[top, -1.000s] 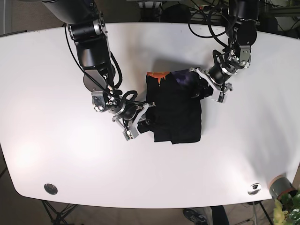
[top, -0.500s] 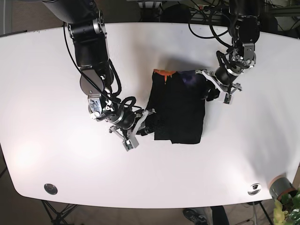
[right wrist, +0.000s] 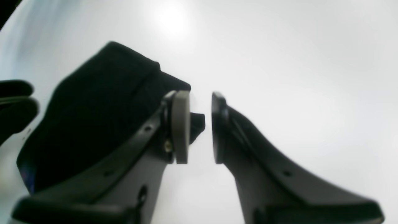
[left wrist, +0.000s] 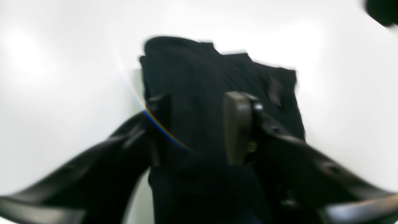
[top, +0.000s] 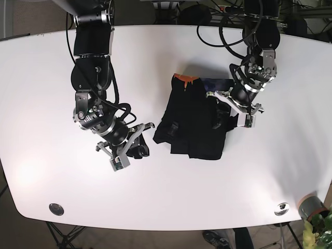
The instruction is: Fold the T-shirt properly
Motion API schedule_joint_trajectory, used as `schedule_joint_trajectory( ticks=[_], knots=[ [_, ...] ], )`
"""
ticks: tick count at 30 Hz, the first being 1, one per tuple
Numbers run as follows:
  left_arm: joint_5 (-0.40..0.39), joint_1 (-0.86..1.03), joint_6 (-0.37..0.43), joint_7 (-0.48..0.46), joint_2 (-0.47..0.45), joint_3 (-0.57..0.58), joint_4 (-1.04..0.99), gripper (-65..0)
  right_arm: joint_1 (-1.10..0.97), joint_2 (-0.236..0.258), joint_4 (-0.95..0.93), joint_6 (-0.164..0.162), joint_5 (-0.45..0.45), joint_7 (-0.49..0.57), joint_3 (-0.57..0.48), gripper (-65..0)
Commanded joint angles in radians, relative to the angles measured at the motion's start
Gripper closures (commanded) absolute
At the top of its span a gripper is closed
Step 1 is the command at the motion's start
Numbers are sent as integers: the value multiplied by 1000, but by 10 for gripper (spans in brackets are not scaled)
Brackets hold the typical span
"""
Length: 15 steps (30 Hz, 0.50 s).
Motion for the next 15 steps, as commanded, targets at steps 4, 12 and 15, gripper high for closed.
schedule_joint_trajectory(
  ticks=[4,12,15],
  knots=[
    [-12,-33,129,-28,-4,89,31,-369,5,11,69,8,18,-31,45,-116],
    [113,-130,244,-29,-3,270,-12,-371,-2,17,69,10,18,-32,46,-113],
    [198,-159,268,-28,-1,326,-39,-372,-4,17,67,8,18,-32,46,-111]
  ],
)
